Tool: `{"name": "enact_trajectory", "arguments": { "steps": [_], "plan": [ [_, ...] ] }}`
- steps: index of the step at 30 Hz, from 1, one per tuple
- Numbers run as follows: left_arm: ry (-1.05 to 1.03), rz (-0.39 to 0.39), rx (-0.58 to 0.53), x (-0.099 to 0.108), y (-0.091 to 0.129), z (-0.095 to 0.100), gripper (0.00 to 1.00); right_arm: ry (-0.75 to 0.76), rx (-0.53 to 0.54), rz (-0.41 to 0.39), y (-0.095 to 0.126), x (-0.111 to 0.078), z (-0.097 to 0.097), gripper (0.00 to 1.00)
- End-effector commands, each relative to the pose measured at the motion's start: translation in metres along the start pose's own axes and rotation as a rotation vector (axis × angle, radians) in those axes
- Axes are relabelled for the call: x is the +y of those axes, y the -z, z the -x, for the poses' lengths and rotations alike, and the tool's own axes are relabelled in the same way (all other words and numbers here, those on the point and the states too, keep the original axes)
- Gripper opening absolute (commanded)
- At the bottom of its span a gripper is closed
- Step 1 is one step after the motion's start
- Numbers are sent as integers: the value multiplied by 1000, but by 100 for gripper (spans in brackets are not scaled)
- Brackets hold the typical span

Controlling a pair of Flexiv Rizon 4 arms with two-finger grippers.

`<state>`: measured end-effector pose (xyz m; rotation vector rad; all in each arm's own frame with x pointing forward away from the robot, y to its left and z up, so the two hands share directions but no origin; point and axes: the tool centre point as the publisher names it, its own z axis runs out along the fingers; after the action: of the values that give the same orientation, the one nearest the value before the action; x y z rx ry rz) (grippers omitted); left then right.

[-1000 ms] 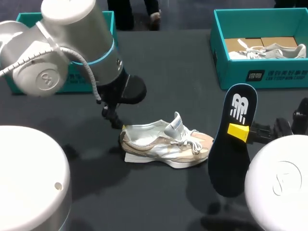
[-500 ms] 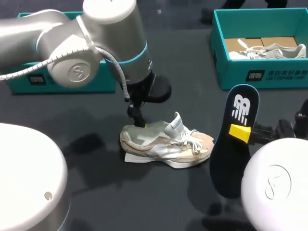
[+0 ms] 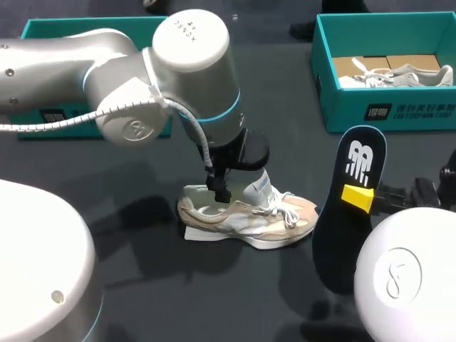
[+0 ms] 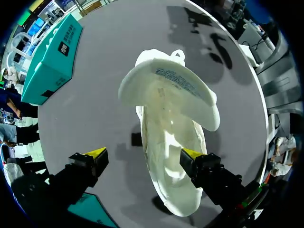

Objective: Take the shoe out of the shoebox, open the shoe tongue, remove and reinsert the insole, then place the shoe into the shoebox

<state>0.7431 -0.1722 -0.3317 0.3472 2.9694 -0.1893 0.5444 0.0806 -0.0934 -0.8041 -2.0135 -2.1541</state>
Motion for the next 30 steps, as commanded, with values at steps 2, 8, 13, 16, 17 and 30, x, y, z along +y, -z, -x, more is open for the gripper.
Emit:
{"name": "enact_trajectory", "arguments": {
  "steps": [2,8,13,16,17,30],
  "plan": [
    [17,9,-2,-5,-13,1,100,1,-96,-2,-6,1,-6,0],
    [47,8,8,-6,-24,1,100,1,-96,-2,-6,1,-6,0],
    [59,2,21,-6,-29,-1,87,1,-96,-2,-6,1,-6,0],
    [64,-5,23,-3,-26,-1,81,1,-96,-2,-6,1,-6,0],
    [65,-7,23,-3,-25,0,80,1,-96,-2,-6,1,-6,0],
    [90,-16,40,4,-16,8,74,1,-96,-2,-6,1,-6,0]
  ]
}}
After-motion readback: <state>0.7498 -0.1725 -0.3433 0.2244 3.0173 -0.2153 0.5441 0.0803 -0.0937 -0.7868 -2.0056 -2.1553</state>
